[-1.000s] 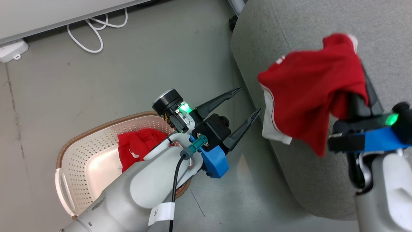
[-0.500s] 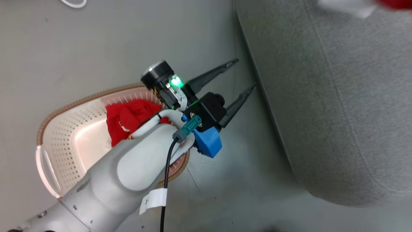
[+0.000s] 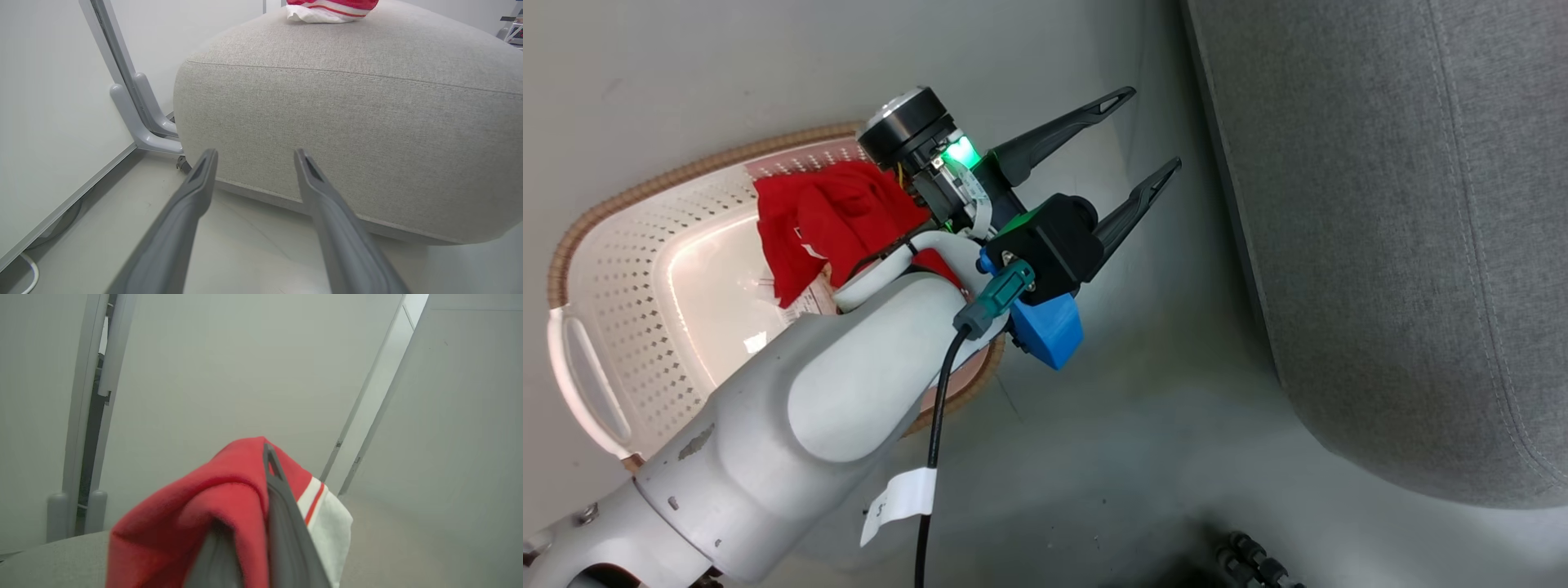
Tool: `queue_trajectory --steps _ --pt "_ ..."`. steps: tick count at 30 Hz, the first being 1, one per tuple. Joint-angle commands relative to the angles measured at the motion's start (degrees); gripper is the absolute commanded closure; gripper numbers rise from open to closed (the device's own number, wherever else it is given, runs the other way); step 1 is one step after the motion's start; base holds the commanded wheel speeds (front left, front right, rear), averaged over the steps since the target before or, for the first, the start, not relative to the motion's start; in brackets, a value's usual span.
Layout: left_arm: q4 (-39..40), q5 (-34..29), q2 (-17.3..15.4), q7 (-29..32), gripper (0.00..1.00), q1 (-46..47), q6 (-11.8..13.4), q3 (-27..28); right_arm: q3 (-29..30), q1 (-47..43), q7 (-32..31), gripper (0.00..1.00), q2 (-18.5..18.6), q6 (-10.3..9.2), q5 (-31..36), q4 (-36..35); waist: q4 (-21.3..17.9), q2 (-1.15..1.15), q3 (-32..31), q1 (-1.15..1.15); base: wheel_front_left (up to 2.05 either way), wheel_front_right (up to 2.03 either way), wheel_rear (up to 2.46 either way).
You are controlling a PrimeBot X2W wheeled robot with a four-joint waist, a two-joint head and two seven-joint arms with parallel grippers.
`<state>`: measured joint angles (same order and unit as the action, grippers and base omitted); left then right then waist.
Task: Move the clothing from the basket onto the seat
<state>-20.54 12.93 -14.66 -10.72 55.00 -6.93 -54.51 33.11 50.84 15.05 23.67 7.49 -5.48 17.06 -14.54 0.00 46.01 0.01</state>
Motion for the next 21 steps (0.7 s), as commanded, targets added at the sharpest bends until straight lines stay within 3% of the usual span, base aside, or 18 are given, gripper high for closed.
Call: queue_trajectory --steps 1,12,21 --pt "0.28 -0.33 -0.38 -0.03 0.0 0.76 0.39 -0.05 -0.11 -0.55 0.19 1.0 -0.56 0.01 0.36 0.09 -0.35 0.0 0.59 -0.01 0.0 0.0 0.0" --pt "2.5 0.35 -1.5 1.21 0.0 0.84 0.83 -0.46 1.55 -5.76 0.19 1.0 -7.32 0.01 1.45 6.45 -0.66 0.0 1.76 -0.01 0.0 0.0 0.0" --pt "2.52 0.76 -1.7 1.06 0.0 1.3 1.07 -0.72 0.12 -7.75 0.19 1.0 -9.07 0.01 0.56 11.36 -0.3 0.0 1.67 -0.01 0.0 0.0 0.0"
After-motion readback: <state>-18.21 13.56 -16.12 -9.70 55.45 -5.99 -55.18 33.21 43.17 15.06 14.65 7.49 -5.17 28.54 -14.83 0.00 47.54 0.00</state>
